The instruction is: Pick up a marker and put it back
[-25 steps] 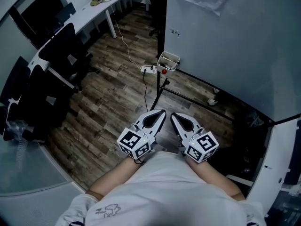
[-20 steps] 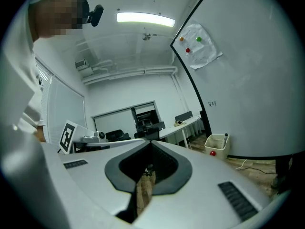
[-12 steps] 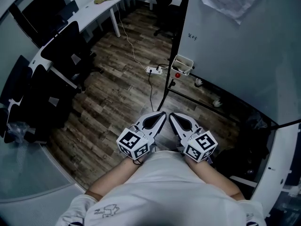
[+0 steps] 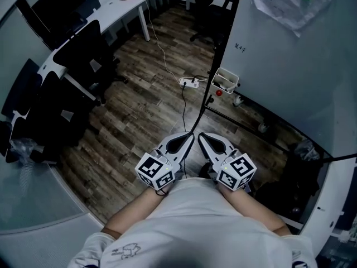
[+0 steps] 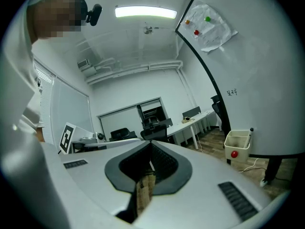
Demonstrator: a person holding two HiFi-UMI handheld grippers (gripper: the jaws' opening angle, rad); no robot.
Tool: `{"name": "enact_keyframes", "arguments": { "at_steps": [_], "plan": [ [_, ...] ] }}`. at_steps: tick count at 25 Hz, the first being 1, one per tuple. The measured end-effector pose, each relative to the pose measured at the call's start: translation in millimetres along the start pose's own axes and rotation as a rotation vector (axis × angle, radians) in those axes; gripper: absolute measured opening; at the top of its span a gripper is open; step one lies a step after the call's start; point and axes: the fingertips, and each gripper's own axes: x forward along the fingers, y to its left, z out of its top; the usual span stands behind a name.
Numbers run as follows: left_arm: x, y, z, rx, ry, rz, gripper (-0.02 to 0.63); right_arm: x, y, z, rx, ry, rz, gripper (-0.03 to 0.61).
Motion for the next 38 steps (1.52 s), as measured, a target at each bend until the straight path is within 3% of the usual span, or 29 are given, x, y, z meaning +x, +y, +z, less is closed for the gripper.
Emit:
{"name": "enact_keyframes", "arguments": {
  "at_steps": [9, 23, 30, 38],
  "plan": [
    [28.1, 25.0, 3.6, -0.007, 0.008, 0.05, 0.006, 30.5, -25.8, 12.1, -0.002, 0.025, 0.074, 0.011],
    [158.5, 56.5, -8.2, -0.05, 0.046, 0.08, 0.005, 38.8, -157.5, 50.7, -0.001, 0.042, 0.077, 0.011],
    [218.2, 53.4, -18.2, -0.05, 0.069, 0.079, 0.005, 24.9, -223.5, 64.1, 0.036, 0.048, 0.037, 0.012],
    [254.3, 56.1, -34.5, -0.07, 0.116, 0.077, 0.006, 10.8, -281.8, 60.1, 0.034, 0.065, -0.086, 0.012]
  ]
}}
